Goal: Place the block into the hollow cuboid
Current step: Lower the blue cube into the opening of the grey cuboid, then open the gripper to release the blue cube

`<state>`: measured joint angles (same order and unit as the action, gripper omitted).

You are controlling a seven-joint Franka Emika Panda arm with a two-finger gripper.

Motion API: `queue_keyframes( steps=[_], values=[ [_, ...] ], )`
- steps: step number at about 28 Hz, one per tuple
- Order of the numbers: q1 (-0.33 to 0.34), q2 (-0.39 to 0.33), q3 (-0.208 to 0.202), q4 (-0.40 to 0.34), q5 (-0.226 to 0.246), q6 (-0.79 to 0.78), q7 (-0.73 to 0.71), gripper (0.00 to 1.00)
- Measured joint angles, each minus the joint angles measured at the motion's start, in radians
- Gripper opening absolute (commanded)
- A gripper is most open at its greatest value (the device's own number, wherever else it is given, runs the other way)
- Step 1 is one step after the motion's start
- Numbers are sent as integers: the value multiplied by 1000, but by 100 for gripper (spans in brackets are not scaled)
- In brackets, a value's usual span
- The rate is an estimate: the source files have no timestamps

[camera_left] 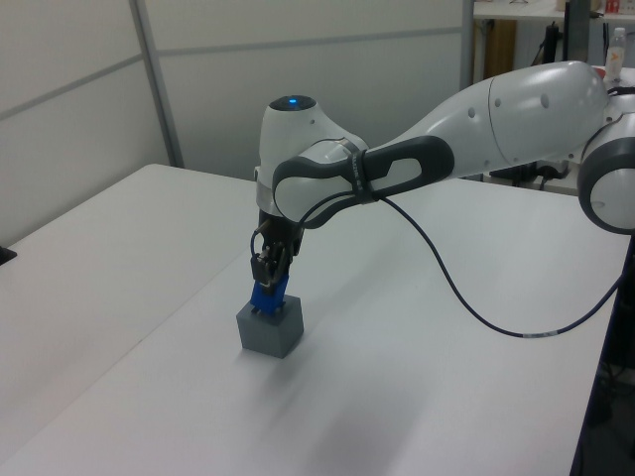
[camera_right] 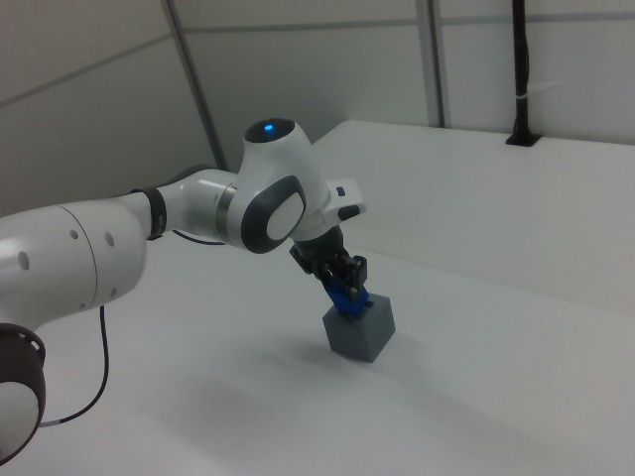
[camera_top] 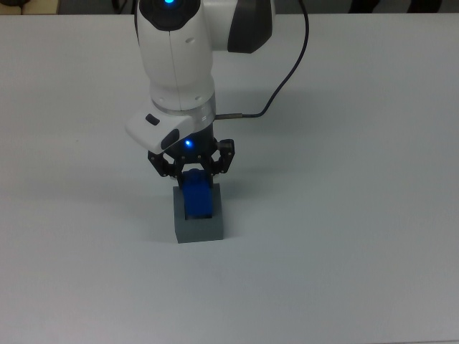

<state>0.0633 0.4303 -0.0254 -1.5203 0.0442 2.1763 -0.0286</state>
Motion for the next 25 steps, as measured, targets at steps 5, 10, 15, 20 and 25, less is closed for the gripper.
queue_keyframes(
  steps=[5, 10, 15, 20, 25],
  values=[
    [0, 1, 0, 0, -16, 0, -2, 10],
    [0, 2, 0, 0, -22, 0, -4, 11],
    [0, 3, 0, 0, -29, 0, -4, 14],
    [0, 8, 0, -2, -30, 0, -4, 16],
    [0, 16, 0, -3, -30, 0, -4, 31]
  ],
)
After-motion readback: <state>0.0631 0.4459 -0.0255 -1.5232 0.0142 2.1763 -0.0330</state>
